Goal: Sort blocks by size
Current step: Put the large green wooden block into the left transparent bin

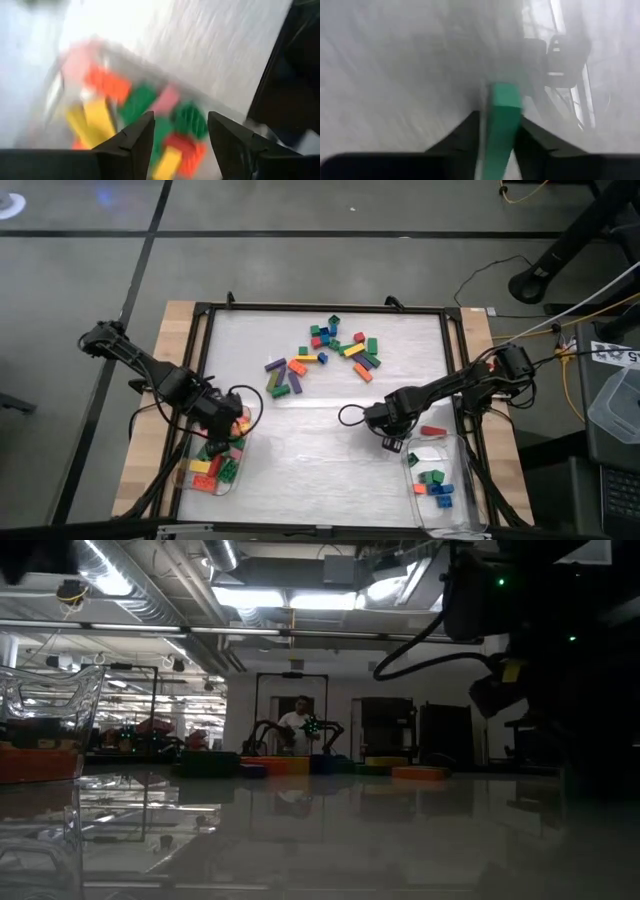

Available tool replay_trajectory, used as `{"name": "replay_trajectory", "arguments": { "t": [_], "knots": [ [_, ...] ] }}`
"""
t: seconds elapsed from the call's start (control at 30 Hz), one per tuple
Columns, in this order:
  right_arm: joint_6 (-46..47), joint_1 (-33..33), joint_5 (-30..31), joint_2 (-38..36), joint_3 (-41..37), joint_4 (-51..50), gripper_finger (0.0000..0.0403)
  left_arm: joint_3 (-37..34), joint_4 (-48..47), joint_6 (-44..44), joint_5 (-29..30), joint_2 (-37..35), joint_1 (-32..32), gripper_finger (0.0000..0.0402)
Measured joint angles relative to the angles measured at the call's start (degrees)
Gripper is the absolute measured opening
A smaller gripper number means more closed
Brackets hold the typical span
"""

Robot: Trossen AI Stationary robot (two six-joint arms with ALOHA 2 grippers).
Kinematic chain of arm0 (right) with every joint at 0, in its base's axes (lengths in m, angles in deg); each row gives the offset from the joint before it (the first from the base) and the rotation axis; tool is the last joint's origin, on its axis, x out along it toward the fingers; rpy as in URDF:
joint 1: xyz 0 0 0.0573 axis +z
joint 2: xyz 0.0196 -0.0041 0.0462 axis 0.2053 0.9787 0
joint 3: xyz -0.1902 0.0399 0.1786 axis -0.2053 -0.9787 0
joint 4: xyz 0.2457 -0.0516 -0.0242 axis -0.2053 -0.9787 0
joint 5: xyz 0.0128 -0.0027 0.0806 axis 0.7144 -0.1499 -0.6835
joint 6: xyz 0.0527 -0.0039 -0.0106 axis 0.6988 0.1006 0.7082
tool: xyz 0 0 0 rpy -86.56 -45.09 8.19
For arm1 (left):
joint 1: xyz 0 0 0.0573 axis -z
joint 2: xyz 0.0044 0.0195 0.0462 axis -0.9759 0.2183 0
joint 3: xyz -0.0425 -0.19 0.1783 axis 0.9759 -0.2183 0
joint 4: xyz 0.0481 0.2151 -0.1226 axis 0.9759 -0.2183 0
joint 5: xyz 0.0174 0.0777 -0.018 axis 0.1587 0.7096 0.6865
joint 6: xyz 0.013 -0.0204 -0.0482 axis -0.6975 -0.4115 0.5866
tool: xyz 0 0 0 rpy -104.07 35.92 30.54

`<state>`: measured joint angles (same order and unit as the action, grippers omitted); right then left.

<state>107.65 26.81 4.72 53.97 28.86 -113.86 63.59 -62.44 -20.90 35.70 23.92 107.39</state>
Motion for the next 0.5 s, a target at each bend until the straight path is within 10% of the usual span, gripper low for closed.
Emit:
{"name": "replay_trajectory", "arguments": {
  "t": [0.5],
  "knots": [
    [-18.97,0.05,-0.02,0.22,6.37,32.29,0.0059,0.0,22.83,-19.04,25.07,1.64,-0.09,0.0162]
  ]
}}
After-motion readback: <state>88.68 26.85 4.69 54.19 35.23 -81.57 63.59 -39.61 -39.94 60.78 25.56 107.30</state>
